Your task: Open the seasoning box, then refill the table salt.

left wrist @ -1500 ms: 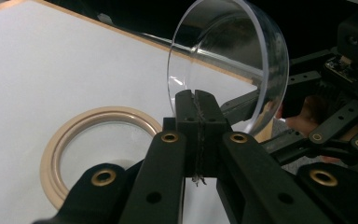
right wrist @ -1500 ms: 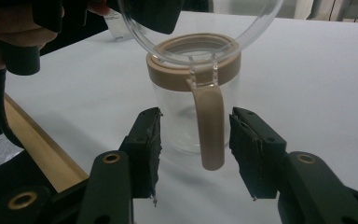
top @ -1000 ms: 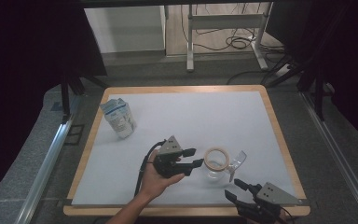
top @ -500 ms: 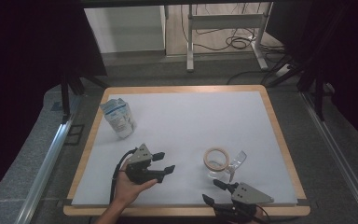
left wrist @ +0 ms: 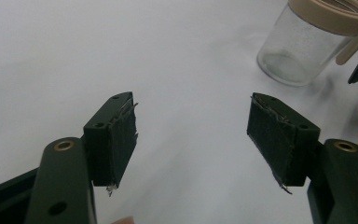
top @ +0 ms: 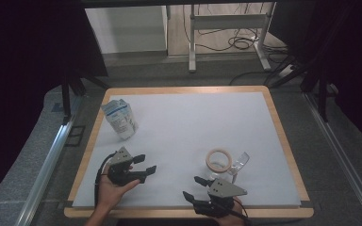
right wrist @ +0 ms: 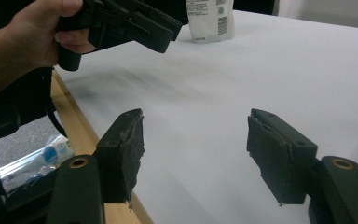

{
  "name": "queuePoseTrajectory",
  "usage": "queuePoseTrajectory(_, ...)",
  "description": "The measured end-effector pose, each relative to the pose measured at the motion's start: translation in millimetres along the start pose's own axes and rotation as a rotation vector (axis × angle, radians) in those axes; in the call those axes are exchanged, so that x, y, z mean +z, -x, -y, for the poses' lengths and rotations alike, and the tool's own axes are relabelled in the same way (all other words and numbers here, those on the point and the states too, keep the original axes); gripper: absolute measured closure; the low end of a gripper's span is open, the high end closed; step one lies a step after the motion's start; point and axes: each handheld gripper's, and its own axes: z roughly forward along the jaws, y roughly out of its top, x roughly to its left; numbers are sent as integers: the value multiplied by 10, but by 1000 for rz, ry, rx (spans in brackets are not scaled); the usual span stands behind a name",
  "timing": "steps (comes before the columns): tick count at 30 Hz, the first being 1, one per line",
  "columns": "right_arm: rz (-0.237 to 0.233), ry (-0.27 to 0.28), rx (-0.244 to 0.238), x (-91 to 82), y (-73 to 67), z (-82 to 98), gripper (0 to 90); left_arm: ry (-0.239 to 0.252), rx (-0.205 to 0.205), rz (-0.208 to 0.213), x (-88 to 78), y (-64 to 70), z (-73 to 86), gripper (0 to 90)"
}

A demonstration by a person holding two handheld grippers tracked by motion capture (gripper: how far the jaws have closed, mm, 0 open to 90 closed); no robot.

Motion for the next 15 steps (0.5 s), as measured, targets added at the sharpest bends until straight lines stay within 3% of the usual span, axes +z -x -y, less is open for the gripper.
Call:
queuePoseTrajectory(7,-2,-22,3,227,-4,-26,367,18,-26,-23,-89,-132,32,323)
queuePoseTrajectory(15,6,-25,-2,322,30,-64,364,54,-69,-71,-224,-327,34,293)
